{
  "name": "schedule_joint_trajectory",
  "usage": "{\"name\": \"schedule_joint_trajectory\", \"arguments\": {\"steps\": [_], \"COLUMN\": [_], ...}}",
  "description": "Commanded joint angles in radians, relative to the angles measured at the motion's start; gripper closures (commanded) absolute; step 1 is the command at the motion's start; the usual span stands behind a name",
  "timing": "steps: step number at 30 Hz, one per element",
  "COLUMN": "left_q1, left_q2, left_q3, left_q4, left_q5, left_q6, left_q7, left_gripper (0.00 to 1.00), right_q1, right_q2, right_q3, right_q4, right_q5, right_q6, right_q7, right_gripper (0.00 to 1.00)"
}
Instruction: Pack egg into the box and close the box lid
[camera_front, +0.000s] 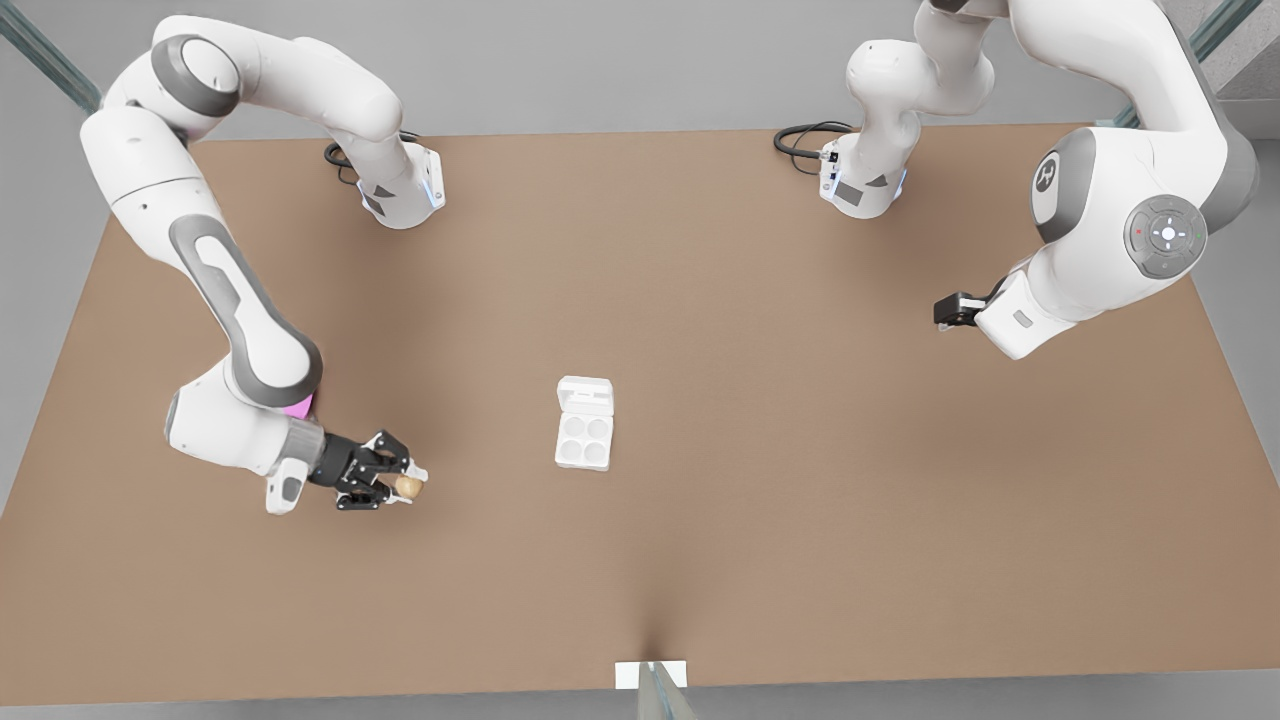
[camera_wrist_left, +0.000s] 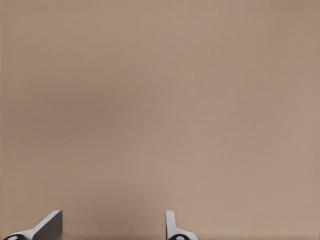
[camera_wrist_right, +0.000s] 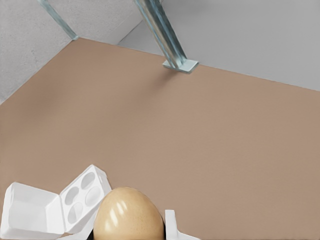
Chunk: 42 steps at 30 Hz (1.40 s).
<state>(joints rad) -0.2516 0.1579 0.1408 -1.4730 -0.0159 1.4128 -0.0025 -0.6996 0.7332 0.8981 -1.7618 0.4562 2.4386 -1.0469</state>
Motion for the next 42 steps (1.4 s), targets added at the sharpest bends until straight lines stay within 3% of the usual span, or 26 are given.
{"name": "schedule_joint_trajectory", "arguments": {"steps": [1, 4, 7, 13, 16, 18, 21, 42], "left_q1": [0.0, 0.0, 0.0, -0.003, -0.003, -0.003, -0.003, -0.003], "left_q2": [-0.001, 0.0, 0.005, 0.005, 0.005, 0.005, 0.005, 0.018], "left_q3": [0.0, 0.0, 0.0, 0.0, 0.0, 0.0, 0.0, -0.001], "left_q4": [0.0, 0.0, 0.0, 0.0, 0.002, 0.002, -0.004, -0.009], "left_q5": [0.001, 0.001, 0.001, 0.001, 0.001, 0.001, 0.001, 0.001], "left_q6": [-0.002, -0.002, 0.0, -0.002, -0.003, -0.003, -0.003, -0.008], "left_q7": [-0.002, -0.002, -0.002, -0.004, -0.005, -0.005, -0.005, -0.008], "left_gripper": [0.0, 0.0, 0.0, 0.0, 0.0, 0.0, 0.0, 0.0], "right_q1": [0.008, 0.075, 0.106, 0.144, 0.199, 0.287, 0.325, 0.371], "right_q2": [0.038, 0.183, 0.232, 0.23, 0.23, 0.232, 0.227, 0.219], "right_q3": [-0.008, -0.034, -0.053, -0.045, -0.065, -0.129, -0.18, -0.212], "right_q4": [0.016, 0.128, 0.125, 0.156, 0.153, 0.151, 0.139, 0.116], "right_q5": [0.11, 0.237, 0.374, 0.533, 0.582, 0.668, 0.694, 0.694], "right_q6": [0.105, 0.154, 0.132, 0.027, 0.019, -0.056, -0.072, -0.059], "right_q7": [-1.458, -1.926, -2.302, -2.572, -2.569, -2.558, -2.325, -1.766], "right_gripper": [0.53, 0.52, 0.52, 0.51, 0.5, 0.5, 0.51, 0.5]}}
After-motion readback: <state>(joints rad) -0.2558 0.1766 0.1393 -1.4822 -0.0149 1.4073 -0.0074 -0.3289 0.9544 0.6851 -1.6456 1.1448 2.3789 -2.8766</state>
